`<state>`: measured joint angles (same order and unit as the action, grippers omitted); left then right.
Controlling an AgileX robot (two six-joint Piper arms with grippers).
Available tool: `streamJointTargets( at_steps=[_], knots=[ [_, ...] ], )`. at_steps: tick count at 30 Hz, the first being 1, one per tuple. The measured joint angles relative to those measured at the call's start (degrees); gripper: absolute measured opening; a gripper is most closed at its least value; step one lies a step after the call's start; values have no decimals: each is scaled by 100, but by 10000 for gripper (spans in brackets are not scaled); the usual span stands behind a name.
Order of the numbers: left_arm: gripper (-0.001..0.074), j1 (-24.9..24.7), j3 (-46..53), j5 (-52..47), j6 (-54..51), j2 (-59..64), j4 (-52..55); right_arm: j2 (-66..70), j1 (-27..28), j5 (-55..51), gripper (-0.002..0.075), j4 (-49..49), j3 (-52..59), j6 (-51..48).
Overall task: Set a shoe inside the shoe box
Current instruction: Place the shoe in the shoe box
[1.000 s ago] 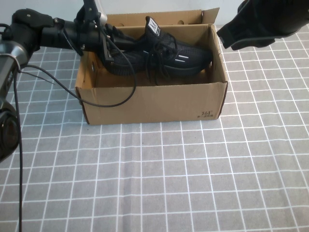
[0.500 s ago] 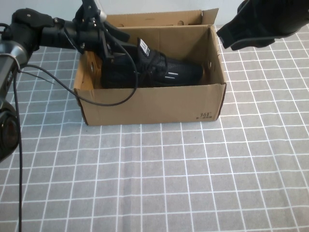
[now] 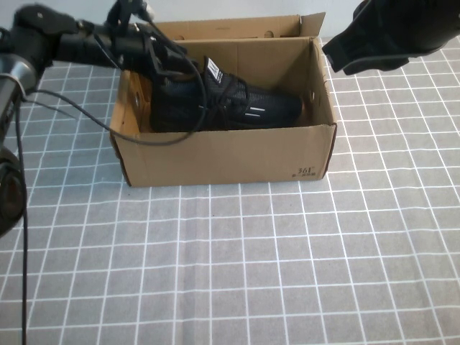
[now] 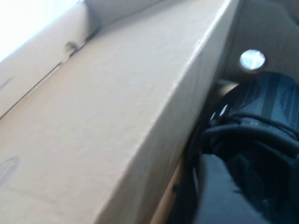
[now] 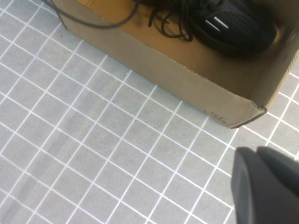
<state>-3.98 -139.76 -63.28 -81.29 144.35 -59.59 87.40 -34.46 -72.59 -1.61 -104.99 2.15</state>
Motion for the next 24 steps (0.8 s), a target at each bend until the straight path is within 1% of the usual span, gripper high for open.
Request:
streamJointTargets(
  at_steps=[5, 7, 11, 15, 20, 24],
  knots=[
    [74, 0, -506, -284, 1371, -330, 985, -60, 0, 0, -16, 0, 0, 0],
    [31, 0, -782, -552, 1847, -488, 1155, -112, 0, 0, -16, 0, 0, 0],
    [7, 0, -1345, -760, 2674, -738, 1266, -291, 0, 0, -16, -11, 12, -12],
    [1, 0, -1725, -830, 3935, -1029, 1752, -665, 0, 0, -16, 56, 41, 8],
    [1, 0, -1753, -875, 4605, -1546, 2014, -1411, 0, 0, -16, 79, 471, 133],
    [0, 0, -1571, -898, 5149, -2028, 2156, -2228, 0, -3, -16, 78, 1119, 397]
  ],
)
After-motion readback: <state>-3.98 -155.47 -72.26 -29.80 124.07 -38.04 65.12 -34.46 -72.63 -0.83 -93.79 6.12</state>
